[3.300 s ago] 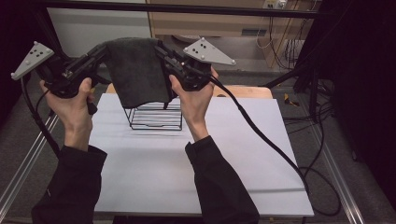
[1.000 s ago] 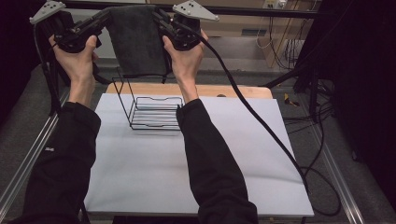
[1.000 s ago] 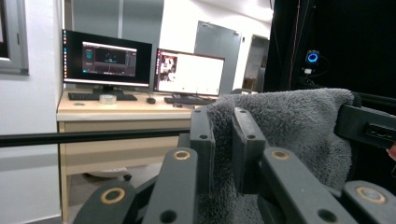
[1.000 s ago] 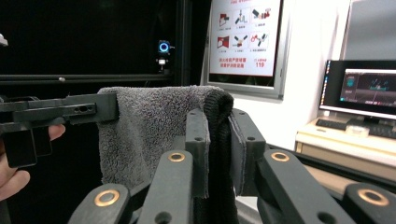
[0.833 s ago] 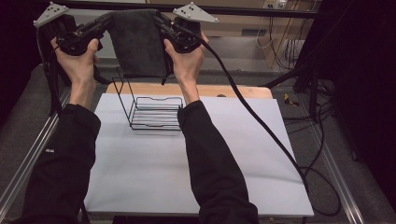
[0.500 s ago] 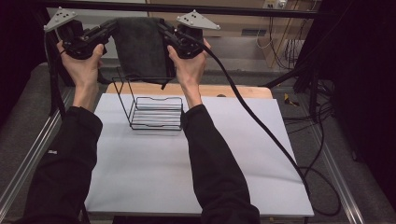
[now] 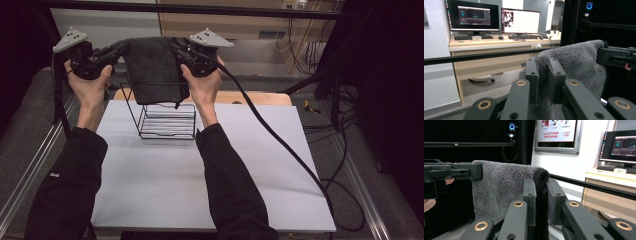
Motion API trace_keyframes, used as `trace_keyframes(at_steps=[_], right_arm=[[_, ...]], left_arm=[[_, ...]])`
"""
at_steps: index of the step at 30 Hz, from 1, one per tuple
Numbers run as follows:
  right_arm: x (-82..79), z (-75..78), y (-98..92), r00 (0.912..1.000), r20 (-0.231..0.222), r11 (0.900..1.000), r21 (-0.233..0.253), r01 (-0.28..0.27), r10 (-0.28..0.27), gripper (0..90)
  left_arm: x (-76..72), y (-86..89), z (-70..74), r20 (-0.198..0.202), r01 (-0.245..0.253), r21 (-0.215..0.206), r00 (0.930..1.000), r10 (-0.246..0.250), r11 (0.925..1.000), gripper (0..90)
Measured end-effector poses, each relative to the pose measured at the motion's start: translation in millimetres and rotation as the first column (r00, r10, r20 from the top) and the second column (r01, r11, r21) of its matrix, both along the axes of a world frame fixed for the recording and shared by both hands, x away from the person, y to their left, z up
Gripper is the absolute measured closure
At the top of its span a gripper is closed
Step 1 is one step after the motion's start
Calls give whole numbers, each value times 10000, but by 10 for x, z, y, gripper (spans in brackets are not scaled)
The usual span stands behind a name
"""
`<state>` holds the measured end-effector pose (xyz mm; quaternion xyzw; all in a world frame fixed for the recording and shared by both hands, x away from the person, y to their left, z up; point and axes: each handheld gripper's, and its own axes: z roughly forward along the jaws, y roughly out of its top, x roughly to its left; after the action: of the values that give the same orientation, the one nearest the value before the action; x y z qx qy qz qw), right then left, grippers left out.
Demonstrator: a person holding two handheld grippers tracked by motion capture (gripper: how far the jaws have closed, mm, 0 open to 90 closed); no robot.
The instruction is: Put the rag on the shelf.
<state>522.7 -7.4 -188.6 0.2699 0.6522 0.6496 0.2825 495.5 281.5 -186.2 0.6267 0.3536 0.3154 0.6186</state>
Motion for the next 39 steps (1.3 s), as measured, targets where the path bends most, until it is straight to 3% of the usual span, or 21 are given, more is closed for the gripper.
trace_keyframes(at_steps=[5,19,27,35,39], right_arm=[[-28,-65,-1,9997,-206,9999,-79,-89,87,796],[-174,-123,-34,9983,-237,9980,-323,-536,529,795],[-242,-149,-35,9962,-350,9940,-730,-820,796,794],[-298,-179,-46,9932,-526,9906,-837,-1083,1041,794],[-338,-204,-55,9900,-724,9871,-966,-1274,1207,793]], left_arm=[[-57,22,-66,-110,143,44,9998,-142,9999,803],[-227,63,-144,-212,461,267,9987,-455,9986,802],[-286,82,-226,-466,479,368,9978,-462,9982,802],[-363,99,-278,-560,644,611,9966,-610,9961,800],[-401,102,-319,-826,775,690,9940,-717,9946,795]])
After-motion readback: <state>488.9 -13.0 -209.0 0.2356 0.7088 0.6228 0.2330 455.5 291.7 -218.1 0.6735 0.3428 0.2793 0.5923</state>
